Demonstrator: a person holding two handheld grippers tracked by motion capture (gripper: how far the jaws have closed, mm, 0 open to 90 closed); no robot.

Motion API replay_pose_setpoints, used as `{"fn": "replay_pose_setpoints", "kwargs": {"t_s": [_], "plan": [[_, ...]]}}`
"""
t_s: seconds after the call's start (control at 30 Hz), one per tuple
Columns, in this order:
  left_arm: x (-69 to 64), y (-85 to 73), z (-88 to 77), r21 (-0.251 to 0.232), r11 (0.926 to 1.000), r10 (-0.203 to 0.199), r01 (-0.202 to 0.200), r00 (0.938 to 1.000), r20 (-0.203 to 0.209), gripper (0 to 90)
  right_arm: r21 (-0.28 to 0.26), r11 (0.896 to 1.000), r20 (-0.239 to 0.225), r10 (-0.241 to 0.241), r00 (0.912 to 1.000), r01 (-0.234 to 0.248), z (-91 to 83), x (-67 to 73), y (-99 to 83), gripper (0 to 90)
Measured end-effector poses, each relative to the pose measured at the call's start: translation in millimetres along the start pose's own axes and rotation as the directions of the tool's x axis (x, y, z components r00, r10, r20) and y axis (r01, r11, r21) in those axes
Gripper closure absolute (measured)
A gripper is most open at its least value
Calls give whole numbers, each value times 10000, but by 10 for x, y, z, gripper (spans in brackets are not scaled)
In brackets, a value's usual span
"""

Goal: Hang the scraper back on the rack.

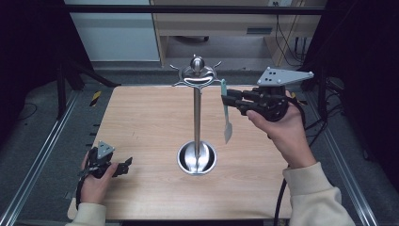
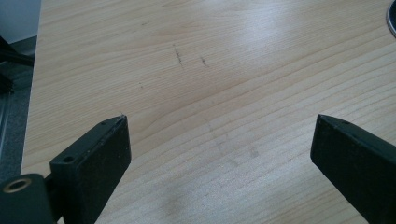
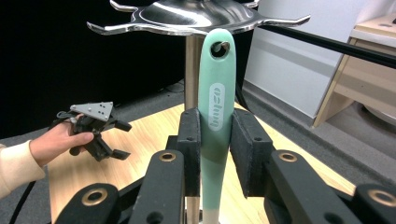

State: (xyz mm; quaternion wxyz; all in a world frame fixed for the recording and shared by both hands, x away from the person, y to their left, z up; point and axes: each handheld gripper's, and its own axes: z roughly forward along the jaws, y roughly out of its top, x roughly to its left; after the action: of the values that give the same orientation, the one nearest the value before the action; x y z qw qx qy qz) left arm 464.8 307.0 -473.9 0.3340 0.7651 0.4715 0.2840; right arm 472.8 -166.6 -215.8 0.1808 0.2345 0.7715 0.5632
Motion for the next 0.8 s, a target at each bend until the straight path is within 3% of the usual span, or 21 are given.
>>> {"fn": "replay_pose_setpoints", "kwargs": {"t_s": [0.37,0.53,0.7,0.8], "plan": [[-2,-2,5,12,10000,-20,20,10000,11,48,-37,10000,-75,-55,10000,55,-6,7,1,715],[-3,-2,6,19,10000,-10,10,10000,4,48,-2,9998,146,-183,9997,183,-70,19,-8,711],[-4,-1,7,2,10000,-24,24,10000,-12,48,622,9967,1025,-584,9930,522,-104,20,-63,715],[-5,-2,10,2,10000,-33,33,10000,-11,48,1082,9916,1618,-877,9829,707,-100,23,-131,708]]}}
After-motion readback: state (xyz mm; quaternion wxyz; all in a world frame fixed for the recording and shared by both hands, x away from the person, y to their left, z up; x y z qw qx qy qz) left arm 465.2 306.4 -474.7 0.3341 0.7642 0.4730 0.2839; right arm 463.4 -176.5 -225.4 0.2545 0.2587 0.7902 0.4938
